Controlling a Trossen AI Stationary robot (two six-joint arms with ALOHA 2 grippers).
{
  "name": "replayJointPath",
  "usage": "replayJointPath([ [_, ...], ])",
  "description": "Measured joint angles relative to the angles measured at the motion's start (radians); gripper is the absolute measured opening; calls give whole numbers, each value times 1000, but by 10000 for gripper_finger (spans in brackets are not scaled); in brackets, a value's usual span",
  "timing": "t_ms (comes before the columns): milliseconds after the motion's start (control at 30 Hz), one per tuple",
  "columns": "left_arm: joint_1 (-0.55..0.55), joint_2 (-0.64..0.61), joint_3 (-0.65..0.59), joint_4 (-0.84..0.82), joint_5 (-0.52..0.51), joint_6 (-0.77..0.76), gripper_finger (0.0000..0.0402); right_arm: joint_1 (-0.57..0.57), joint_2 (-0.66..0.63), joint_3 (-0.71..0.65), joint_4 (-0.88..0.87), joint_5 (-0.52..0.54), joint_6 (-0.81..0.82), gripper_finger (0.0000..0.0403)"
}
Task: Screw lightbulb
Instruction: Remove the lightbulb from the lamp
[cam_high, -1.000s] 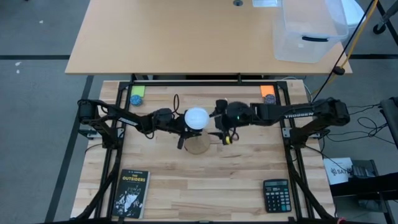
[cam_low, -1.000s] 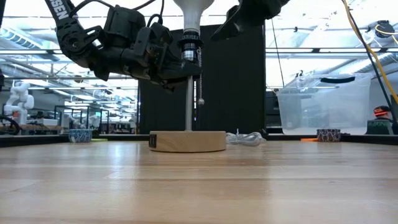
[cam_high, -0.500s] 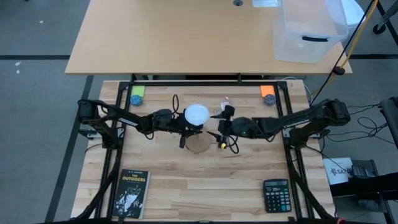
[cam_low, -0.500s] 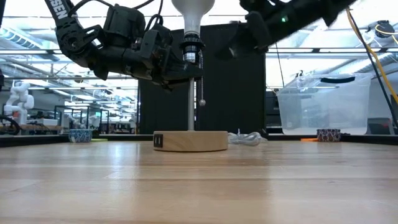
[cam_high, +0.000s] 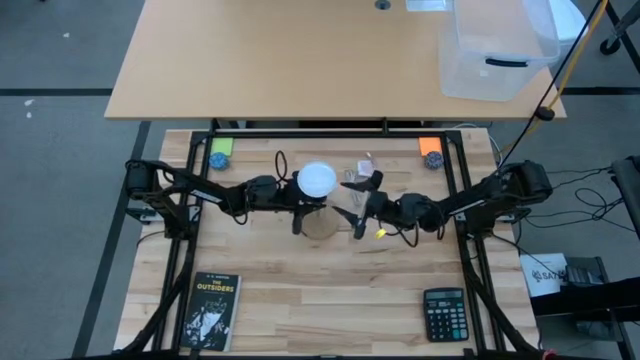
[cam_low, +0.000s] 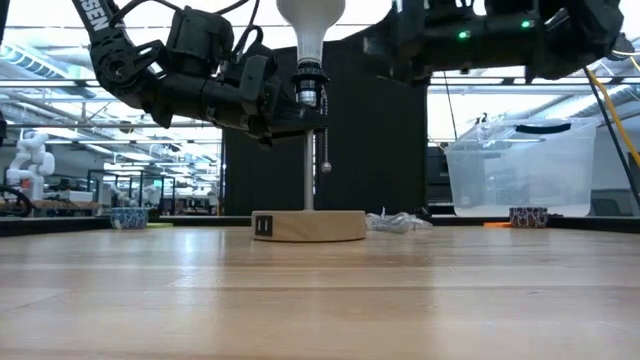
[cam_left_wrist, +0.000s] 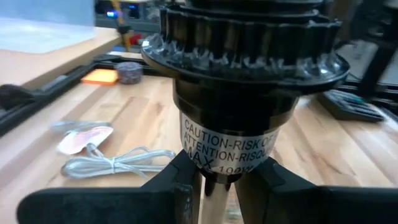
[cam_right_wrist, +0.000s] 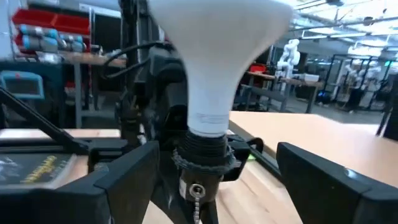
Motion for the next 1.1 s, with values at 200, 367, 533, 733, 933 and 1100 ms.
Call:
replayJointPath([
  [200,0,1,0,6,-55,-24,71,-42,46,63,13,-92,12,315],
  [367,1,1,0,11,-110,-32,71,-61,75,128,15,-106,13,315],
  [533,1,1,-1,10,-128,-47,71,-72,128,180,0,-103,17,315],
  [733,1,1,-1,10,-129,-48,71,-97,190,256,4,-74,39,315],
  [933,1,1,-1,10,-128,-50,71,-103,202,287,6,-78,-30,313],
  [1100,1,1,-1,9,-124,-49,71,-113,174,287,0,-134,-15,292],
])
